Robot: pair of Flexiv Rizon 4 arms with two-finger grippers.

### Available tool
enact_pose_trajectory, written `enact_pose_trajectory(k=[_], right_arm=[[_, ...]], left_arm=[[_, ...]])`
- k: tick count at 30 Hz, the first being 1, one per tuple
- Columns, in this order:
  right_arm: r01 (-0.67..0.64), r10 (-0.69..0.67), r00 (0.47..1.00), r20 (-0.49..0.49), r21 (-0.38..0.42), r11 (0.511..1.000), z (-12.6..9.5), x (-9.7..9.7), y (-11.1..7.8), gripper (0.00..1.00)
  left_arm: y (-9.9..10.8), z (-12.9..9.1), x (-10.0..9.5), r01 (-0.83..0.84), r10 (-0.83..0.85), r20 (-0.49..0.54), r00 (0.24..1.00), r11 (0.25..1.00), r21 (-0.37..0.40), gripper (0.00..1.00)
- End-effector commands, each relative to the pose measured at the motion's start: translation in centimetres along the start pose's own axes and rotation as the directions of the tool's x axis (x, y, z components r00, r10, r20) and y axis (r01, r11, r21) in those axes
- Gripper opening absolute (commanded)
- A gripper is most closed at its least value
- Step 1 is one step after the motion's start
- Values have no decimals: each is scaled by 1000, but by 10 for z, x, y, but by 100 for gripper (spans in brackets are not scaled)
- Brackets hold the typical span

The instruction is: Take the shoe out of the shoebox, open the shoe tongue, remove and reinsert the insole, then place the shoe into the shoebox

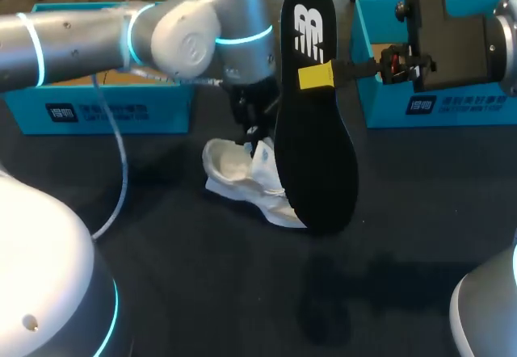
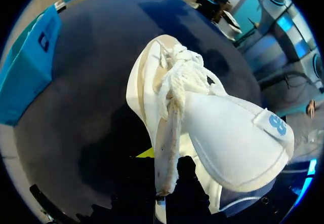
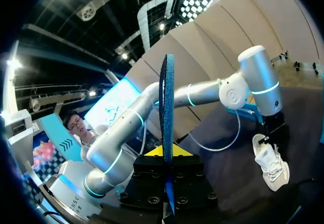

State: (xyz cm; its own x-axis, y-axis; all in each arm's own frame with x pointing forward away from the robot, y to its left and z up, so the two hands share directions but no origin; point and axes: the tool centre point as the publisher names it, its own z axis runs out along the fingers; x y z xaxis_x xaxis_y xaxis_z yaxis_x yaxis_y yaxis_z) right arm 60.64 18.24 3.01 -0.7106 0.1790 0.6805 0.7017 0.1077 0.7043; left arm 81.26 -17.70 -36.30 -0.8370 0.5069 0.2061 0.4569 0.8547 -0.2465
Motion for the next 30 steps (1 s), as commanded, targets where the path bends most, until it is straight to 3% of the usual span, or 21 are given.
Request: enact_pose_trajectory(k=[1,4,27,29,30], right_arm=[[-2,2,1000,1,3,1000,4,-1,2,0],[-2,2,1000,1,3,1000,4,-1,2,0],[-2,2,1000,1,3,1000,4,-1,2,0],[-2,2,1000,1,3,1000,4,-1,2,0],[-2,2,1000,1,3,1000,4,-1,2,0]], left_arm=[[-4,-13,5,-81,79,-60,995,996,-35,0],[-2,-19,13,-183,180,-58,982,981,-58,0],[-2,-19,13,-183,180,-58,982,981,-58,0],[-6,-20,11,-278,262,-157,952,956,-93,0],[-6,-21,10,-316,302,-186,935,948,-47,0]])
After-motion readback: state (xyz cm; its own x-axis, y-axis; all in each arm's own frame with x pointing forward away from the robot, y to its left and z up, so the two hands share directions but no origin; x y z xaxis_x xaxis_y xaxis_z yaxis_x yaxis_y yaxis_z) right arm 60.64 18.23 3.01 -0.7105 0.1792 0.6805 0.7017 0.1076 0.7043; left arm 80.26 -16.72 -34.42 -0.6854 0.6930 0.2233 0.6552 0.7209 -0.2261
